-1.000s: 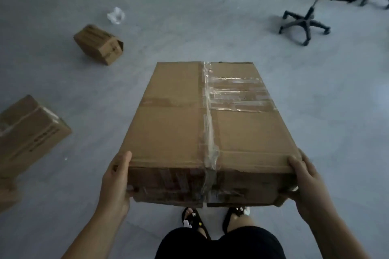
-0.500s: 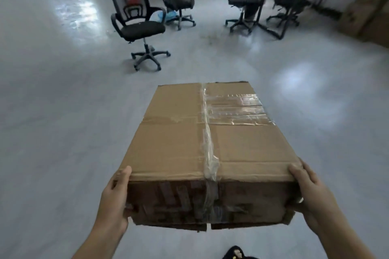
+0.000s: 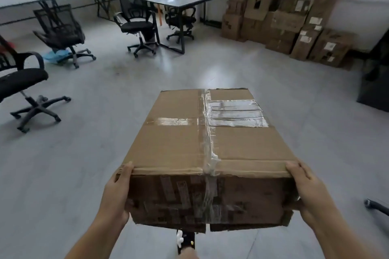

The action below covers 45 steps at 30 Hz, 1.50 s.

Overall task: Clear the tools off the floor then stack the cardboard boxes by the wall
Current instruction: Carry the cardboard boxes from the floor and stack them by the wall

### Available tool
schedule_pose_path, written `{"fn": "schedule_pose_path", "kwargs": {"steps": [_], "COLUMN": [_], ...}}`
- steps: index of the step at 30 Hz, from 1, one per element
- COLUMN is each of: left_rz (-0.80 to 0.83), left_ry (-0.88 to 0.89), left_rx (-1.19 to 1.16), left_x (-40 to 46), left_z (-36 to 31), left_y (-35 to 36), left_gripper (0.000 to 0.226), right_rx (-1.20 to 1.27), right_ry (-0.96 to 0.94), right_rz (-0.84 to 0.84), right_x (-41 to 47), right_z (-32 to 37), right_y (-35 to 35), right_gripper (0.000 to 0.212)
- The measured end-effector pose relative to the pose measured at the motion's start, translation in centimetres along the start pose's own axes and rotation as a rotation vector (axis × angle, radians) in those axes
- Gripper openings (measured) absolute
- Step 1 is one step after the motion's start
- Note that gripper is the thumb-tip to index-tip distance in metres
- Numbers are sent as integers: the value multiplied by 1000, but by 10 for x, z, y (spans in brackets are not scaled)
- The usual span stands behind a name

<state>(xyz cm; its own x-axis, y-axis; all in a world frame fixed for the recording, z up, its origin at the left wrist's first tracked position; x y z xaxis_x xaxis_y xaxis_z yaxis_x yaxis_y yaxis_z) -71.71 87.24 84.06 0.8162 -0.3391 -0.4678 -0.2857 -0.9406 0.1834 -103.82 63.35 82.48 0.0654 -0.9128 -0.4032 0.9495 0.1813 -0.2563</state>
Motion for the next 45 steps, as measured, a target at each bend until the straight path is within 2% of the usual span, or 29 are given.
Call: {"fn": "schedule_pose_path", "kwargs": {"steps": [7,12,21,31,37,41,45], "left_rz": [119,173,254,221,170,201,262], "left_ry": [-30,-58,-50,-75,-60,-56,-70], "left_rx": [66,86,150,50,63,80,127], "left_x": [85,153,219,272,332,391,458], "left_z": [8,-4,-13,19,8,5,-6], "left_y": [172,310,556,815,927,1010,1109], "left_gripper": [30,33,33,24,30,33,25], "right_rx": [42,81,135,34,9,43,101], "right_ry": [23,56,105,57,36,18,71], "right_rz": [-100,-166,-231,-217,-146,-178,-239], "right_x": [144,264,459,712,842,931,1013], "right_z": [34,86,170,274,332,355,379], "right_y": [-34,-55,-120,-212,-212,-207,-203], "right_gripper": [39,45,50,51,52,50,52]}}
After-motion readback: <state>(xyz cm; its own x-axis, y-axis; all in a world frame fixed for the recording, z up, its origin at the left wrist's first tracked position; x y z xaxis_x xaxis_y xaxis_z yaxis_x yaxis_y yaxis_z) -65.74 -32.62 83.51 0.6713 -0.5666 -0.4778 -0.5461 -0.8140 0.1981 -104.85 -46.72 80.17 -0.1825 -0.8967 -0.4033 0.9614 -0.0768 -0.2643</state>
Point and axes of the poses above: each hand's wrist, its own x-axis towards the middle knuckle, its own y-axis out of the palm, z = x × y, the point moved 8 cm from there along x, towards the middle knuckle, and after that the axes turned 11 degrees about -x, right-handed, at the moved point
